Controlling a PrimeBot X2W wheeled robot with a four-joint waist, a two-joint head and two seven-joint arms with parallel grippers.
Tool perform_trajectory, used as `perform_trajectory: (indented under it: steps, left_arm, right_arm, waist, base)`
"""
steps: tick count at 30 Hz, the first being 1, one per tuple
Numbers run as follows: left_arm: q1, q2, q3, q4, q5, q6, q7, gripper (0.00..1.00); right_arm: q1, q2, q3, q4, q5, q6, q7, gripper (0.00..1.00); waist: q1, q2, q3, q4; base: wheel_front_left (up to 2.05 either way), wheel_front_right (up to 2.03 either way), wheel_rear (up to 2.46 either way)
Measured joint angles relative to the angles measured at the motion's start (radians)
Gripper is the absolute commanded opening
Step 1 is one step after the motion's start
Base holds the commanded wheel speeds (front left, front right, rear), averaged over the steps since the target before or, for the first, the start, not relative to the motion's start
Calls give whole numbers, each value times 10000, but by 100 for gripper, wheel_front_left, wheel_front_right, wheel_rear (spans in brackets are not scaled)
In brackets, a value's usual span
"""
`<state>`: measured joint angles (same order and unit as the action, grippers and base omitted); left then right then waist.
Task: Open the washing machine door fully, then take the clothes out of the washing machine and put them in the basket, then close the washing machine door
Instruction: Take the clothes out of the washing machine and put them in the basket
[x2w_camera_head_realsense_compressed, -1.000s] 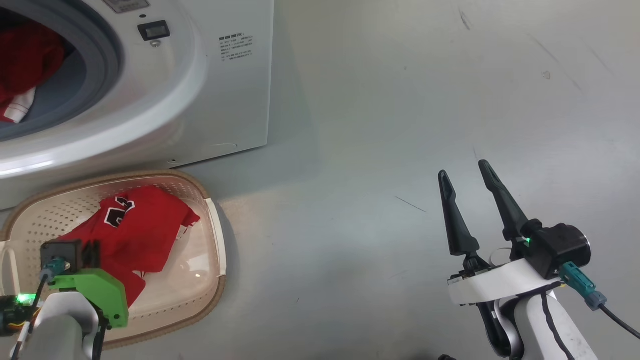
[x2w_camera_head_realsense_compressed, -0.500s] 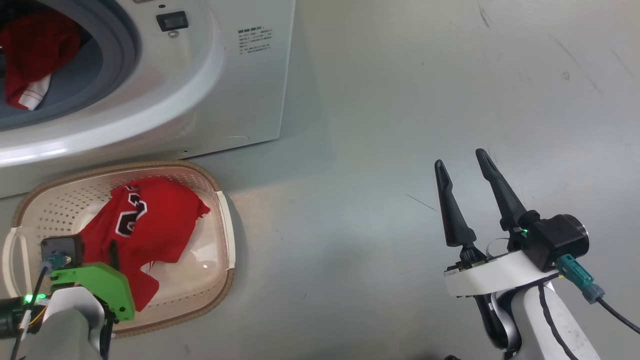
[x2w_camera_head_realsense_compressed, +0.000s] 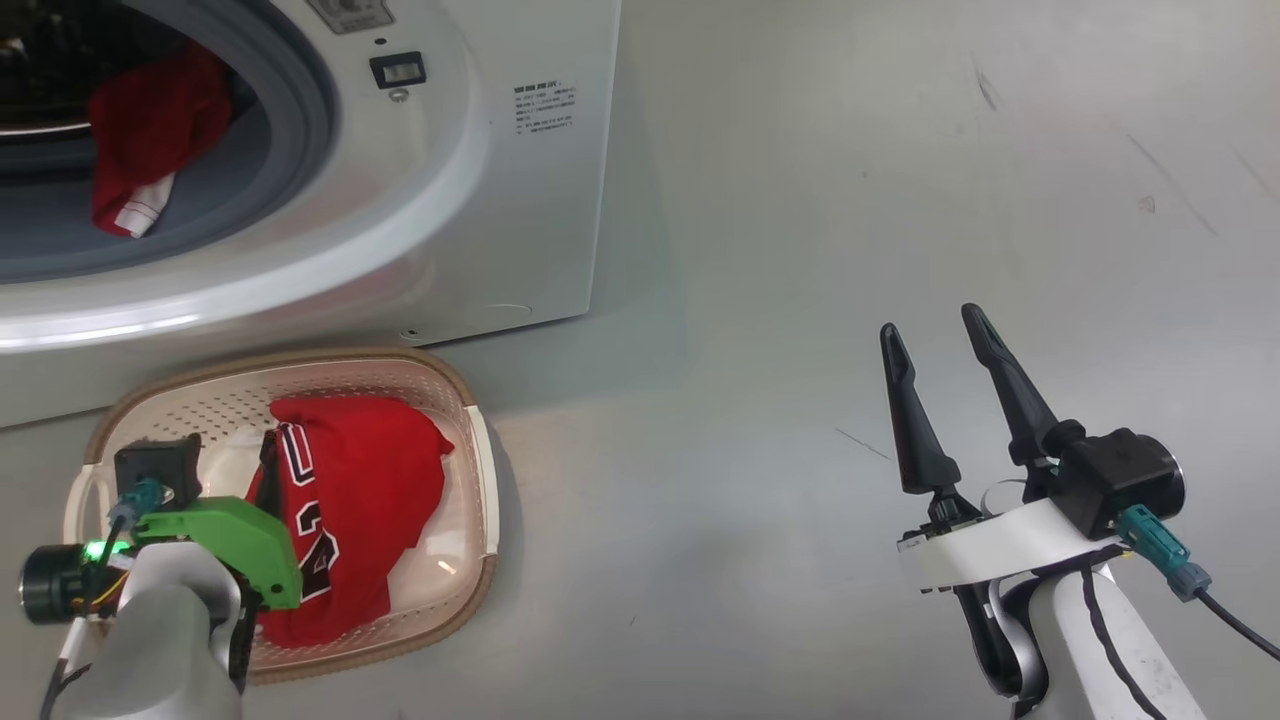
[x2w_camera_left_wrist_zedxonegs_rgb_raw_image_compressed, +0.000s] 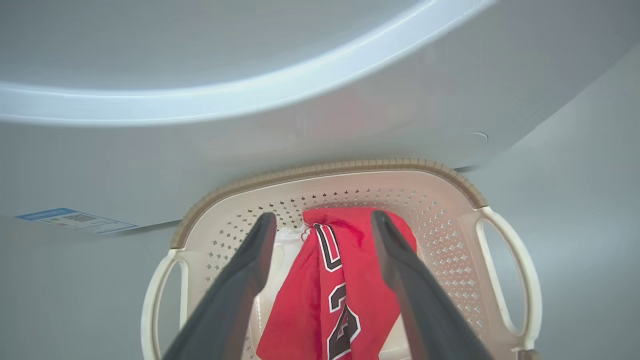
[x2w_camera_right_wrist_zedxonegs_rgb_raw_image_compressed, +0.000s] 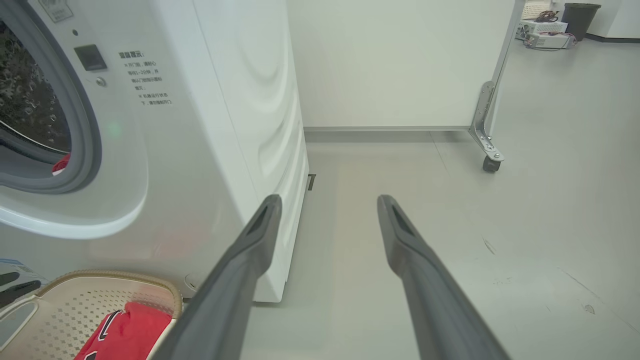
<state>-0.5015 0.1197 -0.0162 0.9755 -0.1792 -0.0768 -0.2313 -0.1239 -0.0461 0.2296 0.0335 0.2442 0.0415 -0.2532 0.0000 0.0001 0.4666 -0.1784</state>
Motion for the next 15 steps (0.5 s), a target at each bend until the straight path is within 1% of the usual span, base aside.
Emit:
perform_trajectory:
  steps: [6, 12, 13, 15]
  left_arm:
    - [-107, -211, -389, -451, 238, -232, -176, 100]
    - [-98, -320, -662, -989, 397, -278, -178, 100]
    - [-89, -351, -660, -1099, 389, -339, -178, 100]
    - [-49, -405, -711, -1574, 389, -347, -178, 100]
  right_arm:
    - [-2, -4, -272, 144, 12, 2, 0, 100]
    - [12, -50, -520, 278, 13, 6, 0, 100]
    - [17, -69, -550, 293, 13, 10, 0, 100]
    - [54, -115, -577, 303, 13, 13, 0, 100]
  waist:
    - [0, 0, -553, 290]
    - [0, 0, -1185, 661]
    - [0, 0, -1289, 731]
    - [0, 0, -1498, 879]
  base:
    - [0, 0, 0]
    - [0, 0, 0]
    - [0, 0, 0]
    - [0, 0, 0]
